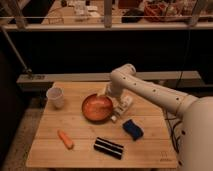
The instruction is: Drag the ceramic bowl in a circle
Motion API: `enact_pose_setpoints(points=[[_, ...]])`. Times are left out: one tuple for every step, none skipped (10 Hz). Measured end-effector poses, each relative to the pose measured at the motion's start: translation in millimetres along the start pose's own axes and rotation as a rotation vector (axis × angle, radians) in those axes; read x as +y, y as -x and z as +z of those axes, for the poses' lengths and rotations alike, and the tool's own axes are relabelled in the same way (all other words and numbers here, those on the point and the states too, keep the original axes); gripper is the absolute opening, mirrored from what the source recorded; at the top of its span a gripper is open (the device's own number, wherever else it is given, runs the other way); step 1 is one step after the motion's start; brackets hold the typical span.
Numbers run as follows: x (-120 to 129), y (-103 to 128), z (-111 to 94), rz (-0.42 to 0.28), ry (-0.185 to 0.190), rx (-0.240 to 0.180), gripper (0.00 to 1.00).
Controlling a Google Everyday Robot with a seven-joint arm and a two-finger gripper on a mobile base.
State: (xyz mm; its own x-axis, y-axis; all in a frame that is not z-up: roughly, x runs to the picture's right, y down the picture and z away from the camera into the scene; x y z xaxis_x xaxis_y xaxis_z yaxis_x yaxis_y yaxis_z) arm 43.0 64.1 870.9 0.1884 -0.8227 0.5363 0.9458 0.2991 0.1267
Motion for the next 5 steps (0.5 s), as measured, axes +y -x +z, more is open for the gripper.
enact_pose_setpoints(points=[[1.6,-1.7,4.2,-0.022,-0.015,0.003,0.80],[0.6,-4.3,7.1,-0.056,-0.027,0.017,0.80],[1.0,-6.1,9.1,-0.079,-0.031,0.028,0.80],[1.1,-8.9,12.8,-0.103,-0.034,0.043,0.80],[1.3,-11.4,13.8,-0.119,-0.035,0.050,0.80]])
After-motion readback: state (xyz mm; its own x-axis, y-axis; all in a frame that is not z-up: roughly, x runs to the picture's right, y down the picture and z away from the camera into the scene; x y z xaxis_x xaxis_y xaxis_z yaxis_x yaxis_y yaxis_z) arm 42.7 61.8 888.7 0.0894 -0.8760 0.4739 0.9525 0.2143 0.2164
